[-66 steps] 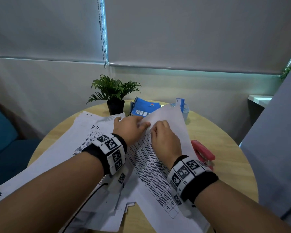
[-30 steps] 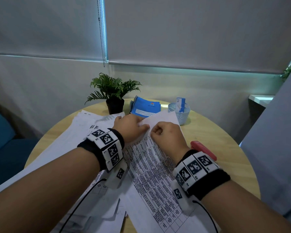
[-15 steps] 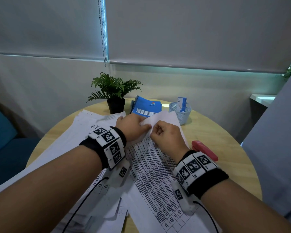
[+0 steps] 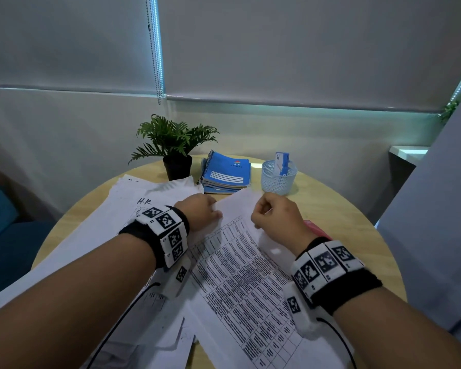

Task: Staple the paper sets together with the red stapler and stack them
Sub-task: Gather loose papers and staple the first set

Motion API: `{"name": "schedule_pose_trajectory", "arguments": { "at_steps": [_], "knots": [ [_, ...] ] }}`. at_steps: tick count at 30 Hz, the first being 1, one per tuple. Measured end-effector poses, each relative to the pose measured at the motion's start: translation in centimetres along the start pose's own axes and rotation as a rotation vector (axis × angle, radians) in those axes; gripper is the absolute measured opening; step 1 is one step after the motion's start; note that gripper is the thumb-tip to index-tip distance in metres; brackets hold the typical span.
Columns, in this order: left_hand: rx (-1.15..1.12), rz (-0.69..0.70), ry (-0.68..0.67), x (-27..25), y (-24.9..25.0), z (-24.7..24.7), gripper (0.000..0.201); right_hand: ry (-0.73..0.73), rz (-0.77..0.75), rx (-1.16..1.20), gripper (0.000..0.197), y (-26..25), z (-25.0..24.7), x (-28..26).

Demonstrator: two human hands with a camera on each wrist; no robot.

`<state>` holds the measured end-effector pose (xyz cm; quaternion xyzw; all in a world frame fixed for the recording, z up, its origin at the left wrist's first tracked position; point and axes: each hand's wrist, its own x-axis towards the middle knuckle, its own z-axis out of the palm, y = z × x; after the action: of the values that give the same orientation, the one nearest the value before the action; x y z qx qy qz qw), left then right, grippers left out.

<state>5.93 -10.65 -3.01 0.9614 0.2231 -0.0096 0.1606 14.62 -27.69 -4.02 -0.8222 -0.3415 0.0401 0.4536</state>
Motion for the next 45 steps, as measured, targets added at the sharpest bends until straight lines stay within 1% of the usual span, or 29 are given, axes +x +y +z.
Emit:
{"name": "schedule_pose_trajectory", "arguments": {
  "at_steps": [2,4,7,13,15,18,23,25,28,31,33,34,36,39,45],
  "knots": [
    [0.017,0.011,-0.038,-0.2,0.2,0.4,0.022,-0.054,0.059,0.018,0.015,0.5,-0.8,-0.6],
    [0.04,0.001,-0.071,-0.3,0.4,0.7,0.033,-0.086,0.086,-0.017,0.016,0.9,-1.9,-1.1],
    [0.172,-0.031,-0.137,-0.2,0.5,1.3,0.05,-0.093,0.115,-0.071,0.011,1.6,-4.1,-1.8],
    [0.323,-0.094,-0.223,0.9,1.0,2.2,0.061,0.026,0.185,-0.069,0.01,4.8,-10.7,-3.3],
    [0.352,-0.115,-0.253,1.3,1.1,2.4,0.062,0.046,0.208,-0.116,0.012,6.6,-12.9,-3.8],
    [0.372,-0.138,-0.288,2.0,1.0,2.6,0.064,0.076,0.283,-0.135,0.014,9.5,-15.9,-5.0],
    [0.391,-0.164,-0.3,2.7,0.9,2.8,0.062,0.183,0.393,-0.135,0.01,14.6,-19.5,-7.0],
    [0.402,-0.174,-0.307,2.8,0.8,2.9,0.062,0.2,0.434,-0.24,0.012,17.1,-20.4,-7.6],
    [0.417,-0.183,-0.302,3.2,0.3,3.1,0.063,0.167,0.51,-0.395,0.017,21.1,-21.0,-8.7],
    [0.423,-0.179,-0.3,3.4,0.3,3.1,0.061,0.137,0.577,-0.446,0.019,24.3,-21.2,-9.4],
    [0.434,-0.177,-0.316,3.5,0.2,3.0,0.061,0.114,0.601,-0.471,0.018,25.5,-21.5,-9.7],
    [0.44,-0.176,-0.322,3.6,0.1,2.9,0.062,0.105,0.607,-0.49,0.021,26.0,-21.6,-9.7],
    [0.443,-0.168,-0.326,3.8,-0.2,2.9,0.065,0.098,0.609,-0.518,0.026,26.6,-21.9,-9.6],
    [0.451,-0.165,-0.325,4.1,-0.4,2.8,0.064,0.1,0.602,-0.511,0.027,26.9,-22.4,-9.0],
    [0.428,-0.179,-0.326,3.8,-0.5,2.5,0.065,0.177,0.556,-0.454,0.023,24.5,-22.5,-8.0]
  ]
}}
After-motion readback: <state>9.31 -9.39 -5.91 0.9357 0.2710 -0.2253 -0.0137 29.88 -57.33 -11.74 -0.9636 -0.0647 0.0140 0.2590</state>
